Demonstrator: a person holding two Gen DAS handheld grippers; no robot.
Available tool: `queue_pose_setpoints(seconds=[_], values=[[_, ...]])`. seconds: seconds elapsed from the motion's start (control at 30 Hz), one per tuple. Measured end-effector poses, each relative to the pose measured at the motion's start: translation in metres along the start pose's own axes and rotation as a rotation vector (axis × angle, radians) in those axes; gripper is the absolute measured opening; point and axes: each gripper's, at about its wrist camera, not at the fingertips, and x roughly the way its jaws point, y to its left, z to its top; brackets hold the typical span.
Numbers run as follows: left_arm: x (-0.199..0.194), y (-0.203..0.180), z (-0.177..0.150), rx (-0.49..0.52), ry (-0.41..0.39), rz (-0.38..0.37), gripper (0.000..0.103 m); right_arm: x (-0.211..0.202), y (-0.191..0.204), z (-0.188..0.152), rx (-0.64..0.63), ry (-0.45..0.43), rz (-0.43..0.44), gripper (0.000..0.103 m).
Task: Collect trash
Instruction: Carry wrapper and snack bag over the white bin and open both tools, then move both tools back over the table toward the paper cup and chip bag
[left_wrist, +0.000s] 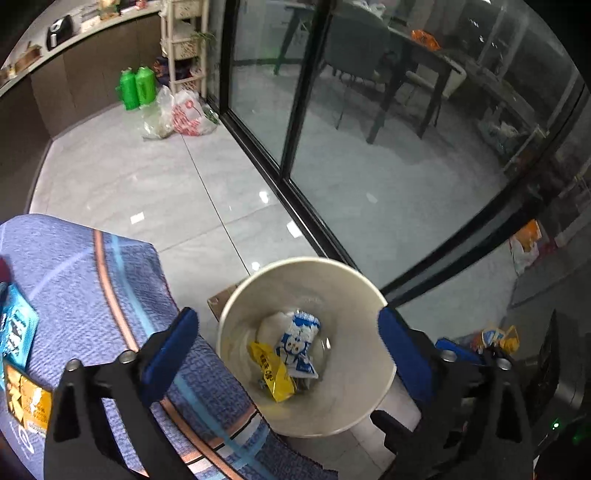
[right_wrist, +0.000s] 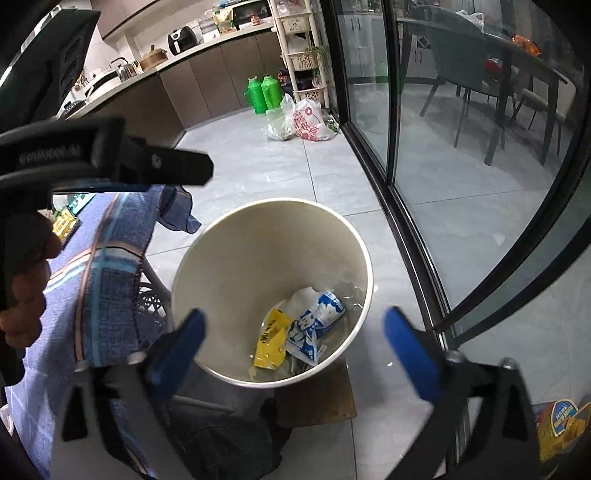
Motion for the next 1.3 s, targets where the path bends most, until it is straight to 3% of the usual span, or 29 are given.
queue_pose_setpoints(seconds=[0.3, 0.53, 0.7, 1.0, 1.1, 1.3], values=[[-0.027, -0.003, -0.003, -0.005, -0.02, 0.017, 0.095, -0.022, 0.015, 0.002, -0.017, -0.038, -0.018, 0.1], [-0.078, 0.005, -0.015, -0.035, -0.076, 0.044, 0.095, -0.056, 0.043, 0.012, -0.043, -0.086, 0.024, 0.1], [-0.12, 0.029, -0.035, -0.104, -0.102, 0.085, 0.095, -0.08, 0.078, 0.018, -0.107, -0.121, 0.064, 0.1], [-0.193, 0.085, -0.087, -0.116, -0.176, 0.209, 0.095, -0.1, 0.146, 0.021, -0.227, -0.216, 0.152, 0.1], [-0.213, 0.113, -0.109, -0.139, -0.191, 0.25, 0.095, -0.096, 0.169, 0.022, -0.252, -0.191, 0.215, 0.1], [-0.241, 0.164, -0.148, -0.19, -0.197, 0.251, 0.095, -0.076, 0.231, 0.026, -0.405, -0.116, 0.219, 0.1]])
